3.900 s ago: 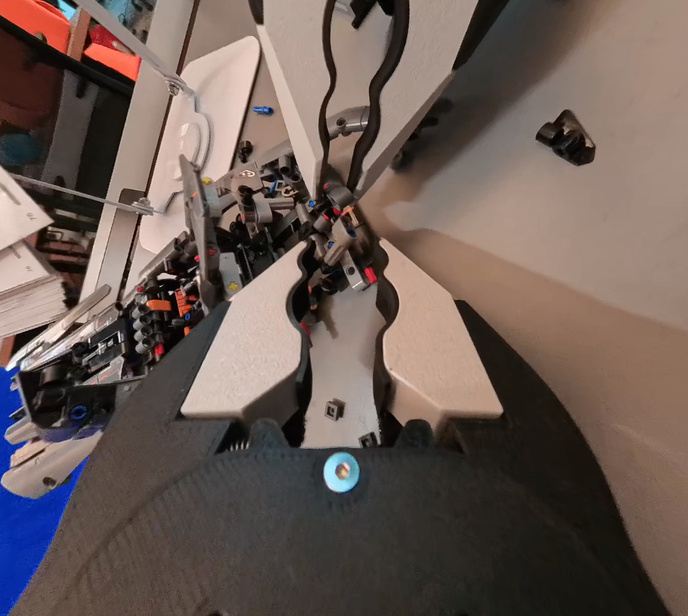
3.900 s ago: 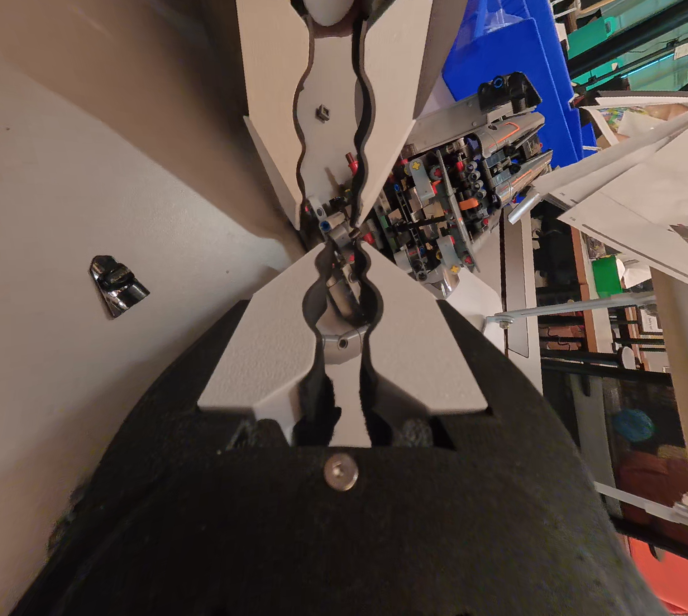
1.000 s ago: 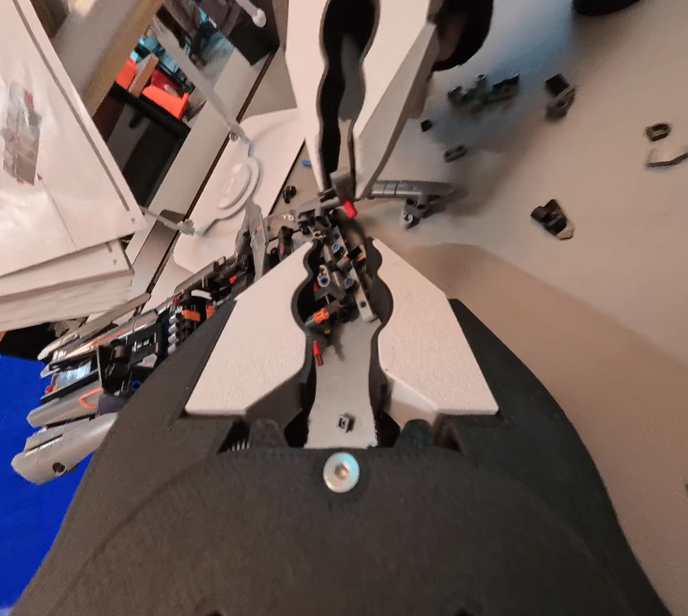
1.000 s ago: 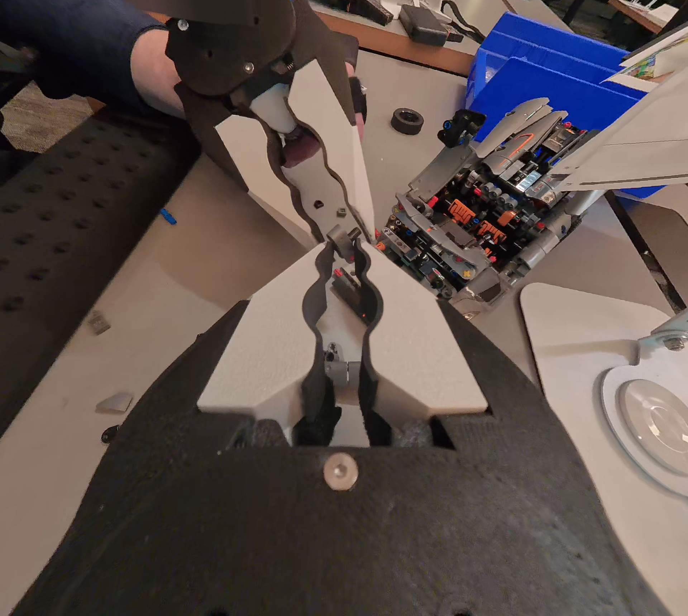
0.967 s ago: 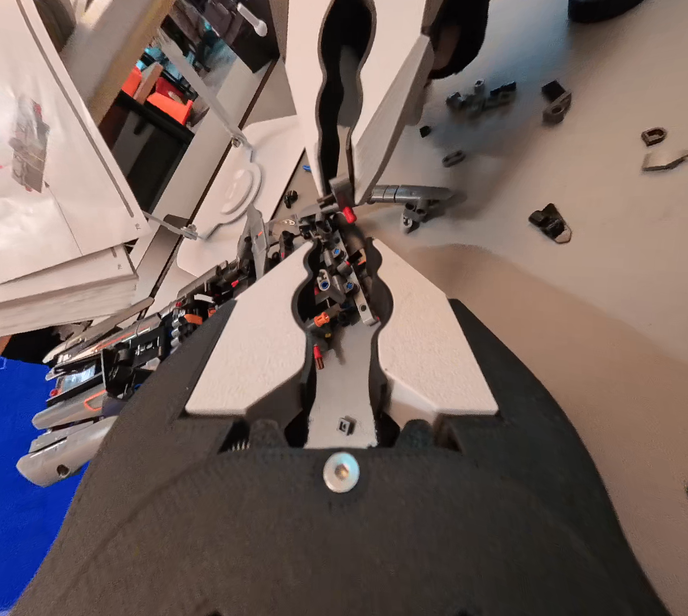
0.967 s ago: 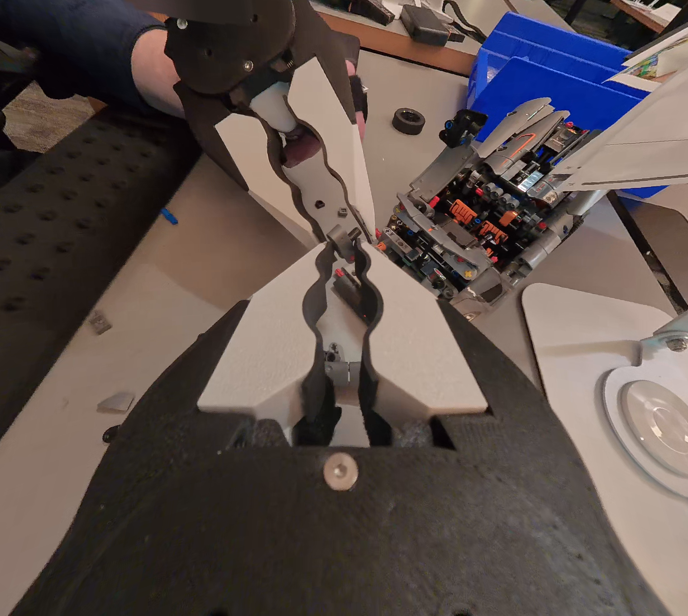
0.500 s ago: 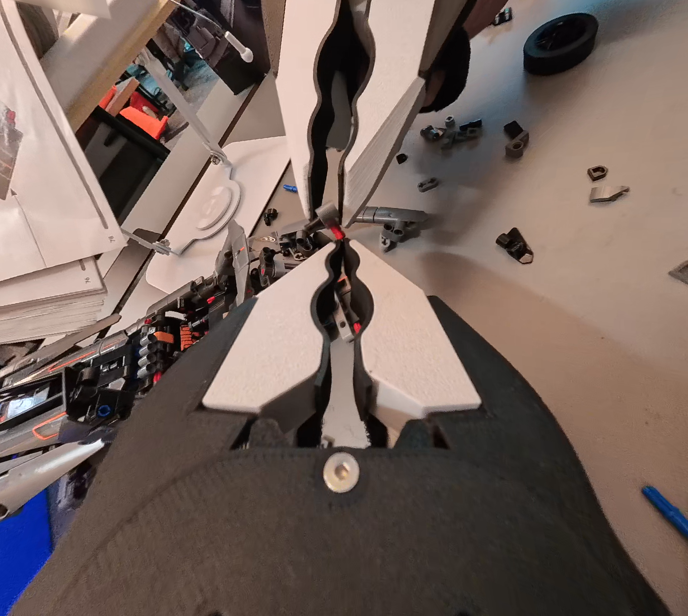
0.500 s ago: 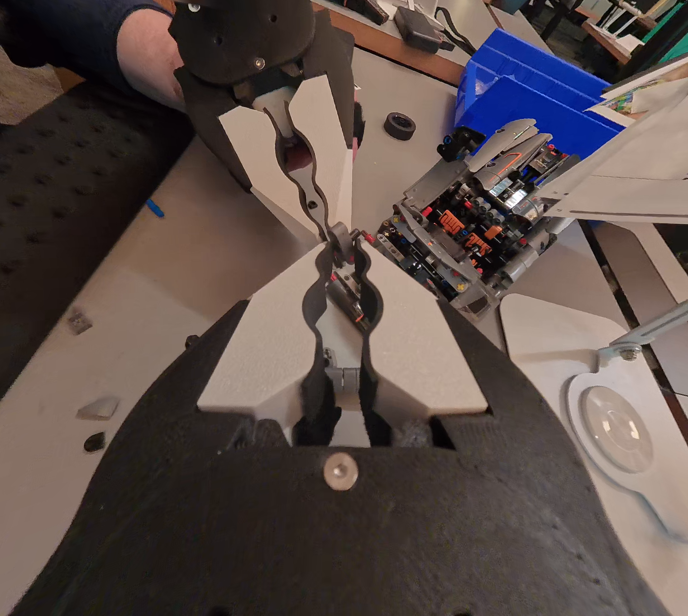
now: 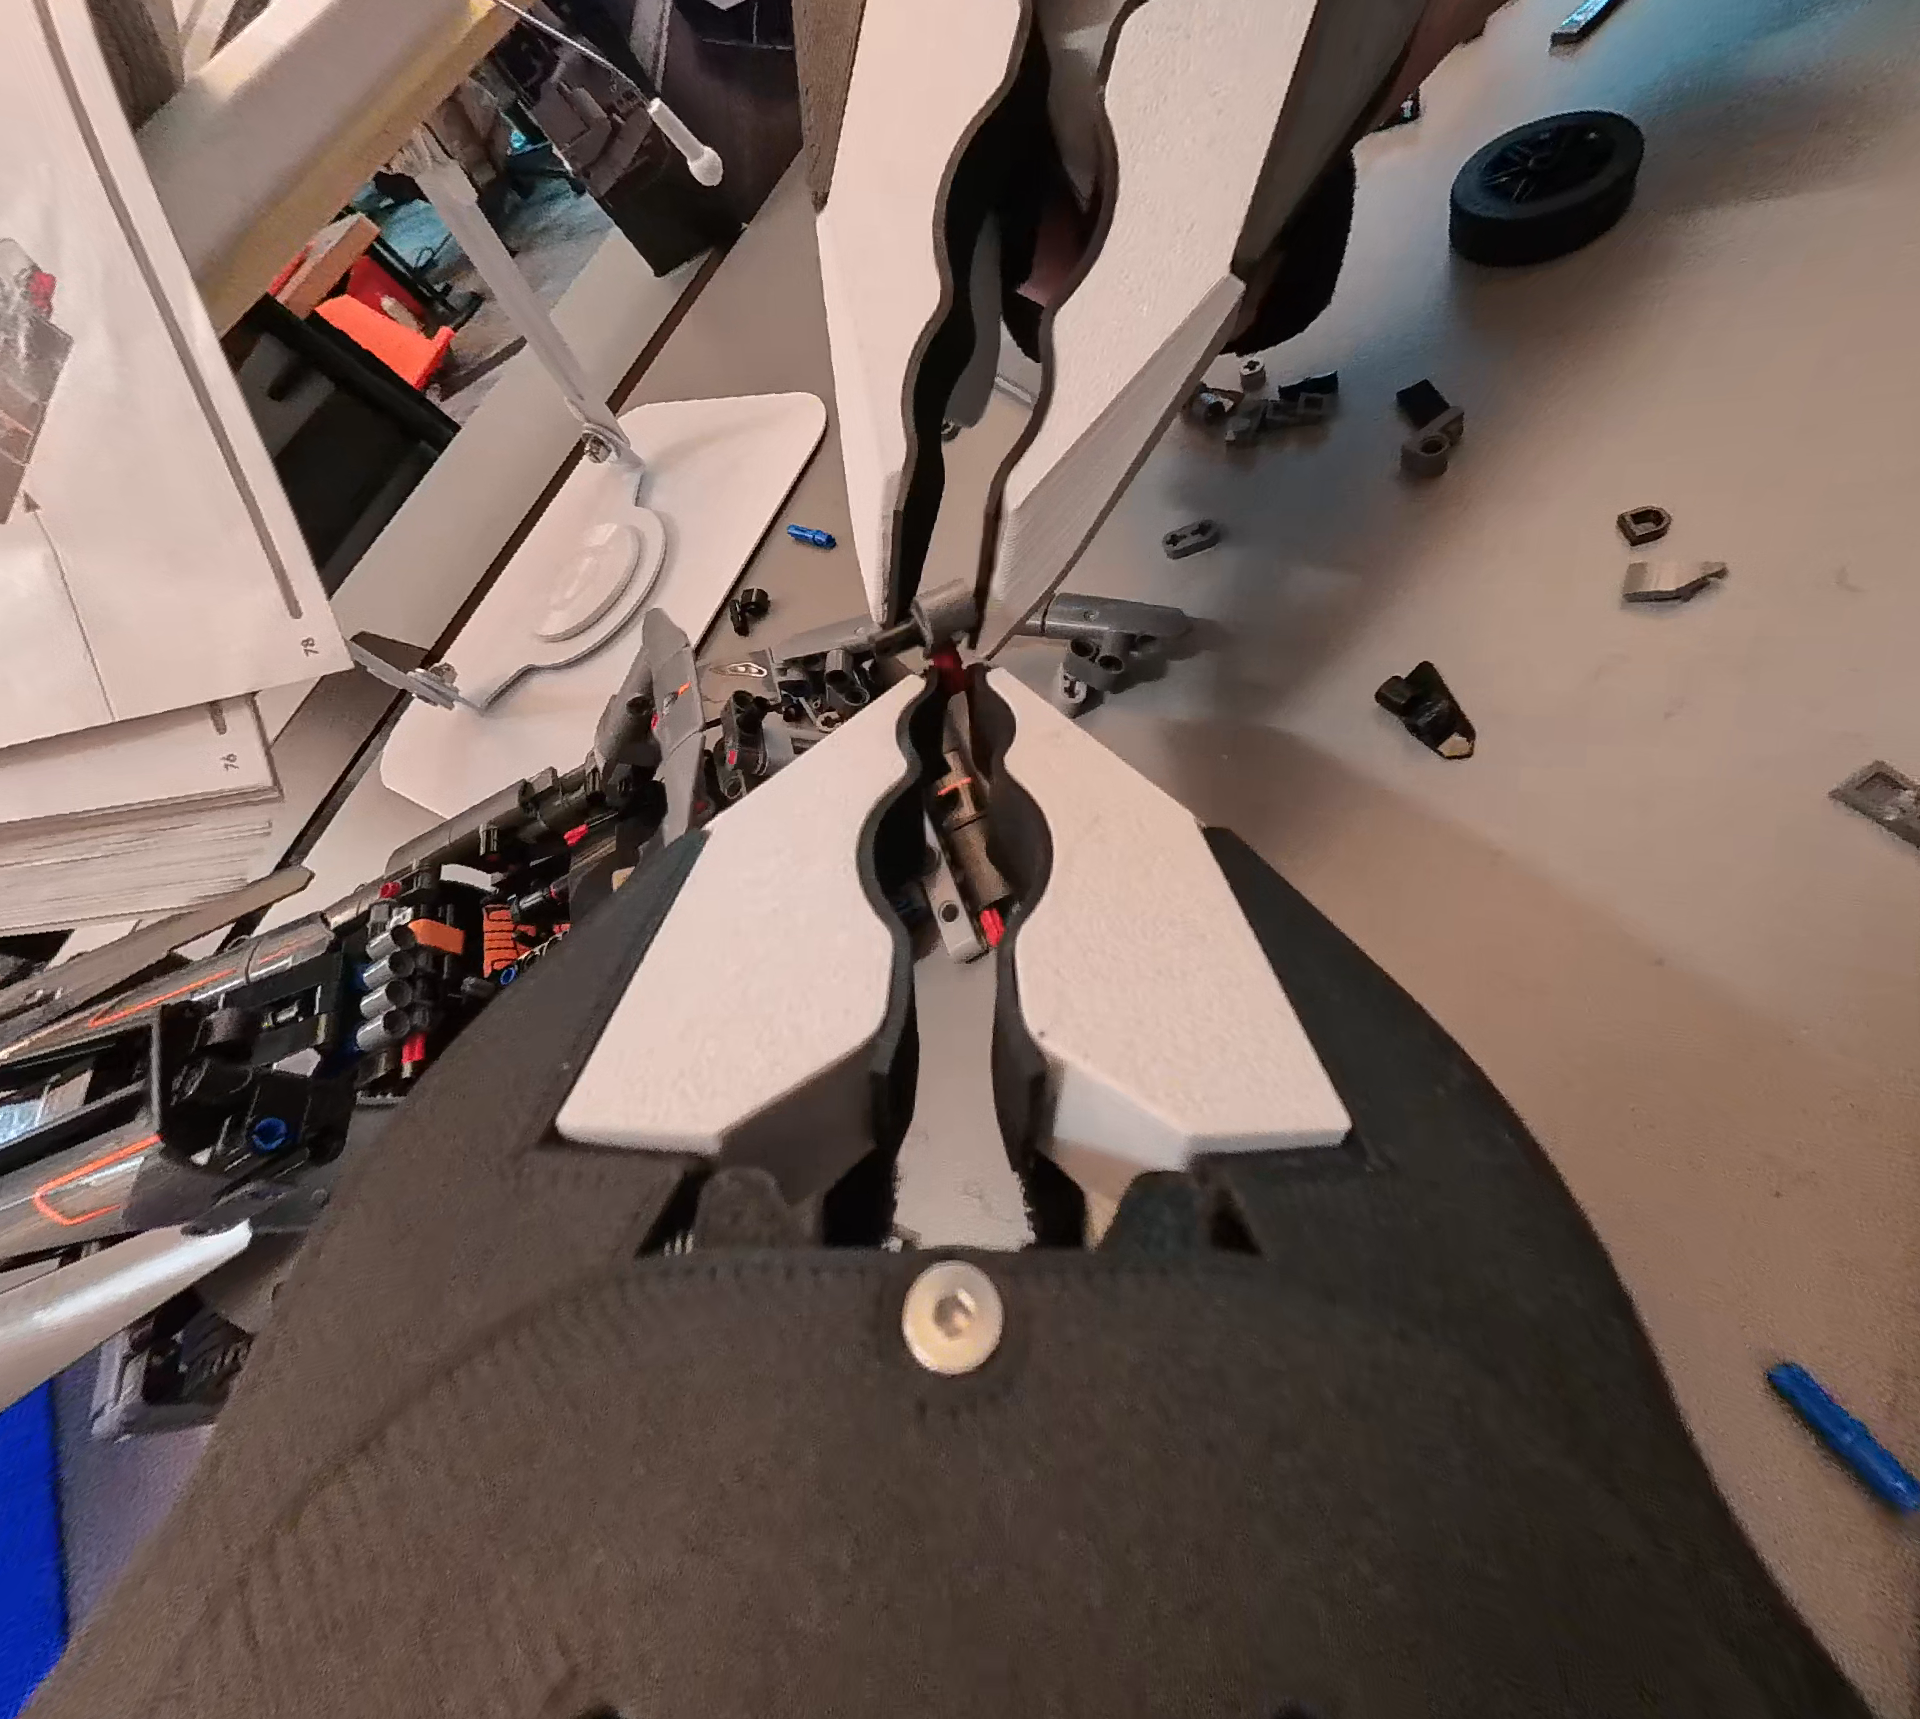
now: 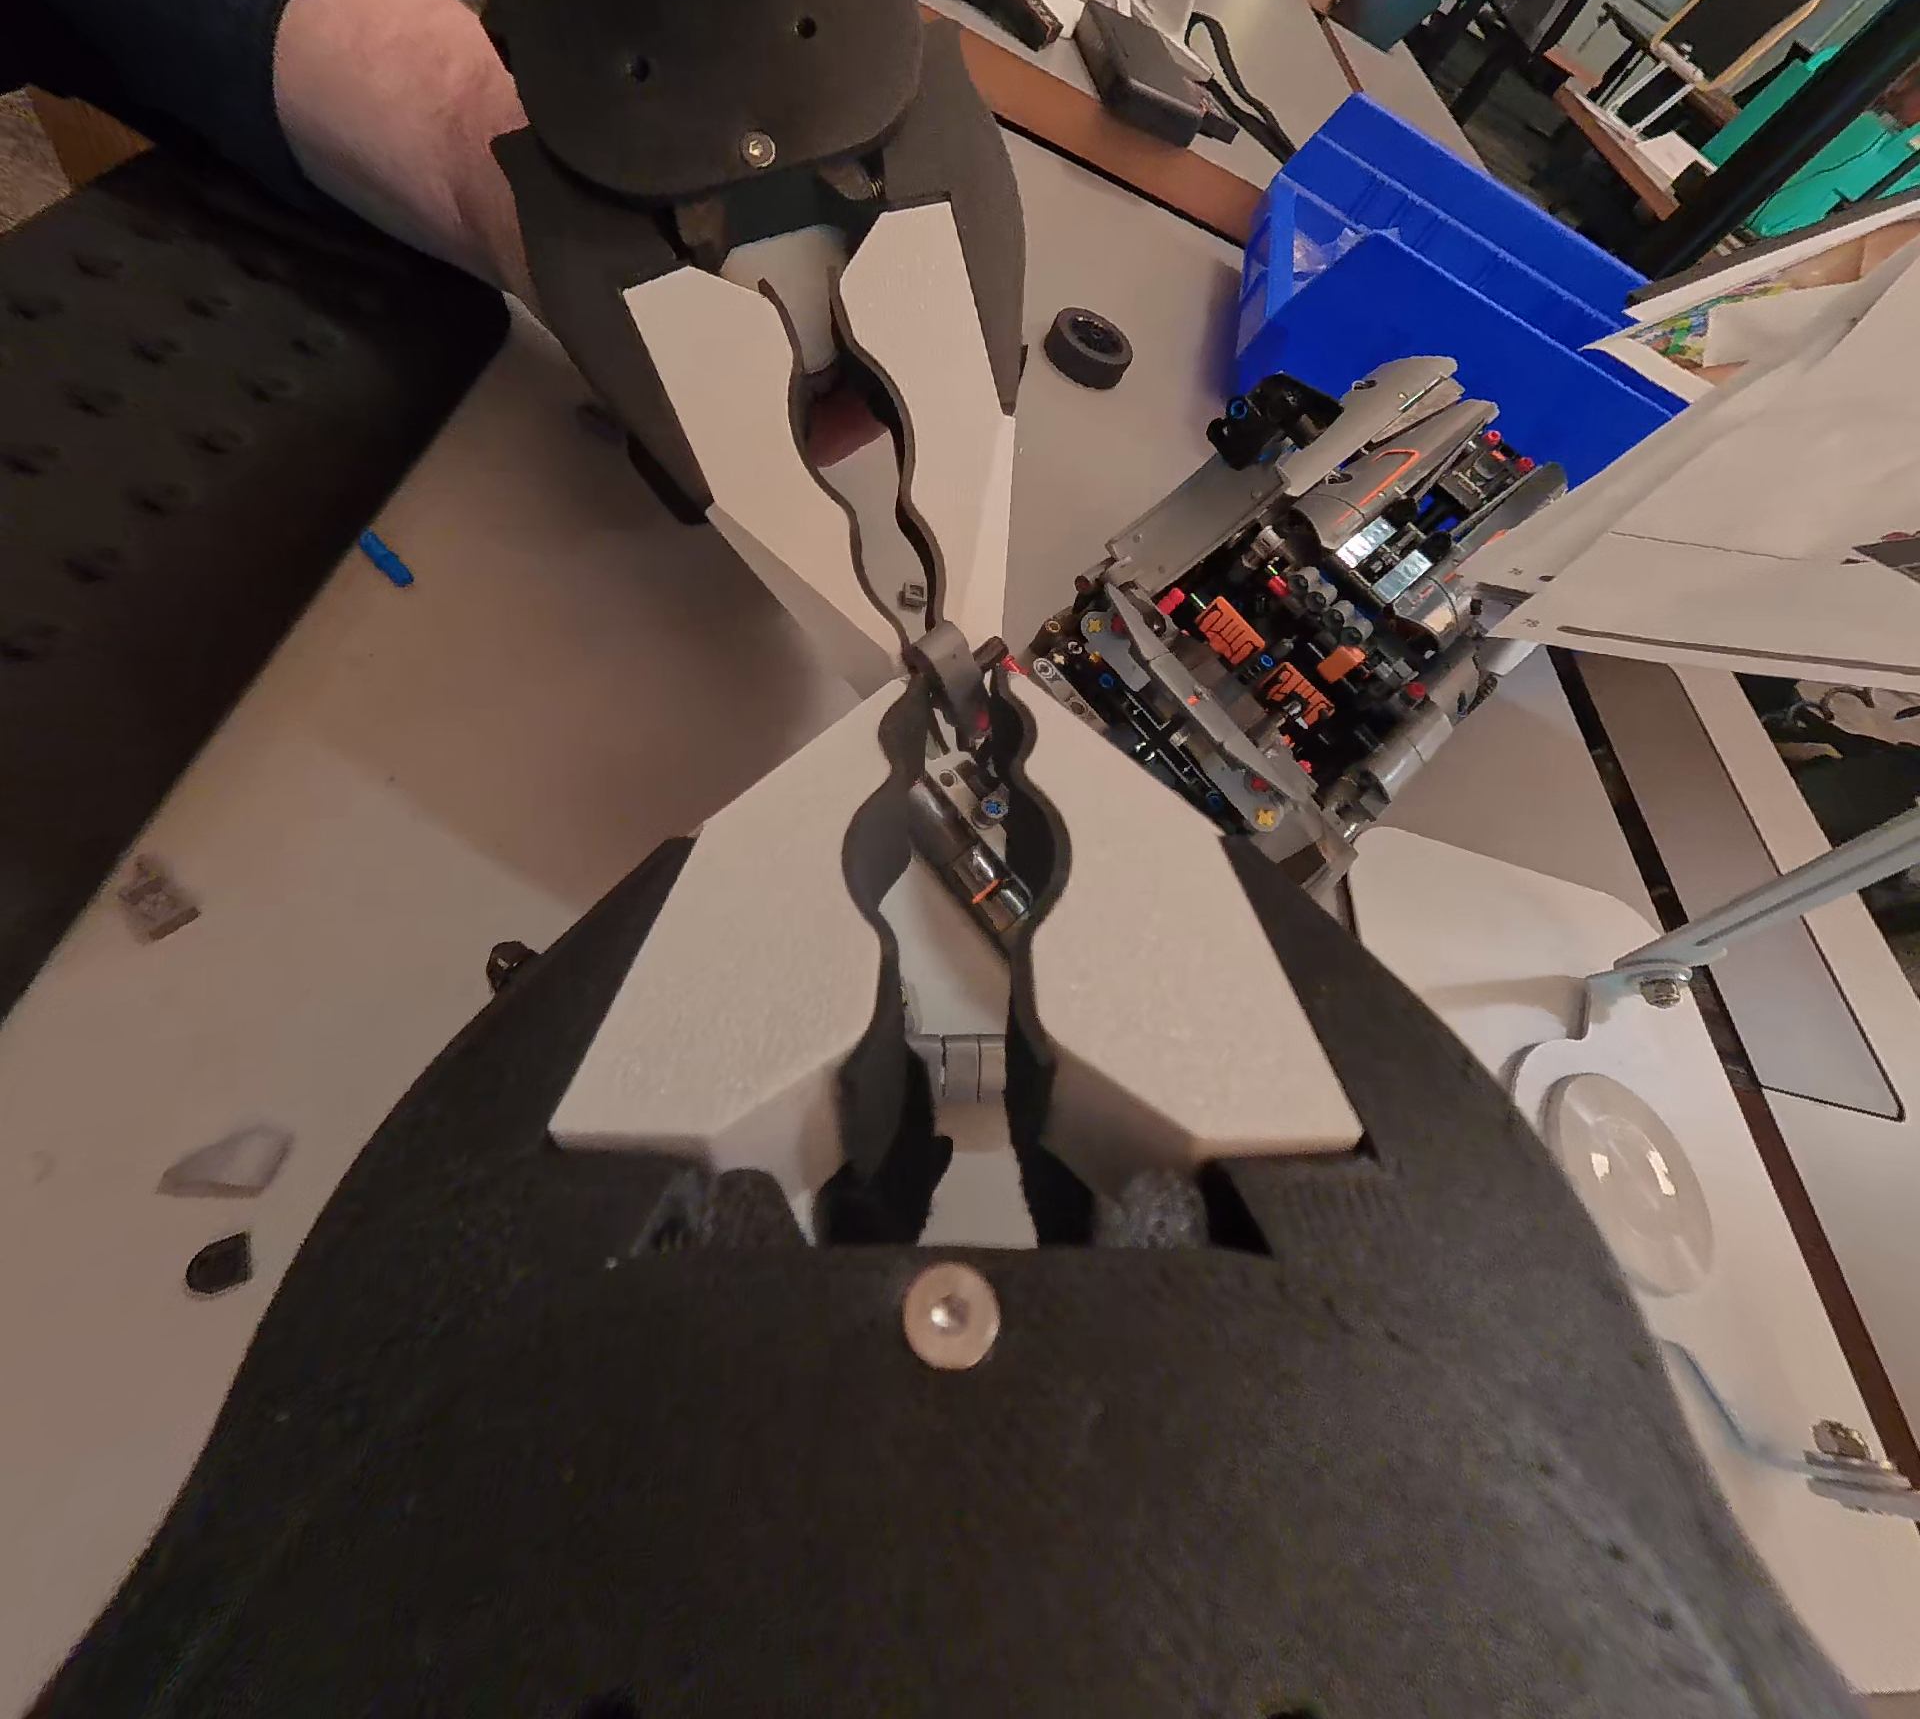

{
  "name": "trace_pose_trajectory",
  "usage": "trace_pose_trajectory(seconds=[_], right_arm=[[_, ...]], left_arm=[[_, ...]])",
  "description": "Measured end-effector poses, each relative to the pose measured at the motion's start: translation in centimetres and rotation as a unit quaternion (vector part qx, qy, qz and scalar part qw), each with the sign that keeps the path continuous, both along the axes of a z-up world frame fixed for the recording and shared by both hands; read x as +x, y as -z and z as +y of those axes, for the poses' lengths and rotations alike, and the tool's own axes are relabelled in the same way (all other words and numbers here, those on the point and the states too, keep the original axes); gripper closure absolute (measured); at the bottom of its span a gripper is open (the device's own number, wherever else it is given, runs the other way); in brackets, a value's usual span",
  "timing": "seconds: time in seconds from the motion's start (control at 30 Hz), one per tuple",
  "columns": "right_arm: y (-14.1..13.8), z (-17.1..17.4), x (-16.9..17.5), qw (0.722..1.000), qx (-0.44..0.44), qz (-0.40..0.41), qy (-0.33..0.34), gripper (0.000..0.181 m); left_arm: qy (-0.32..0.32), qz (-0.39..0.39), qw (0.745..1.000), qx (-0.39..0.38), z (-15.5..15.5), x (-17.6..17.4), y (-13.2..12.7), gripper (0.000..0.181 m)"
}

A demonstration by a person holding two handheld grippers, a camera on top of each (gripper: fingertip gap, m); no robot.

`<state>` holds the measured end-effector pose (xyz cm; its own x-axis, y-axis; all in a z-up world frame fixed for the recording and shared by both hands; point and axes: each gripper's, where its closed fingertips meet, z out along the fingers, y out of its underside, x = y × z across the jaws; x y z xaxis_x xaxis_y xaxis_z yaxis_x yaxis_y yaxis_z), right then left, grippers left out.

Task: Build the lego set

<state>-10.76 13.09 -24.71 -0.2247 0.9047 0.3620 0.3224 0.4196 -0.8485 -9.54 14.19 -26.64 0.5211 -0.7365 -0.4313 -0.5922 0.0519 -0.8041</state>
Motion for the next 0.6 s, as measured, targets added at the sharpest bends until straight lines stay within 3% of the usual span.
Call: trace_pose_trajectory(seconds=[0.27,0.6], right_arm=[[-0.4,0.3,0.1,1.0,-0.017,0.004,0.002,0.163],[-0.4,-0.7,0.3,0.996,-0.077,-0.003,-0.033,0.175]], left_arm=[[0.001,-0.062,0.998,-0.022,0.2,-0.5,-0.9,0.181],[0.048,-0.078,0.995,-0.043,-0.9,0.6,-0.6,0.18]])
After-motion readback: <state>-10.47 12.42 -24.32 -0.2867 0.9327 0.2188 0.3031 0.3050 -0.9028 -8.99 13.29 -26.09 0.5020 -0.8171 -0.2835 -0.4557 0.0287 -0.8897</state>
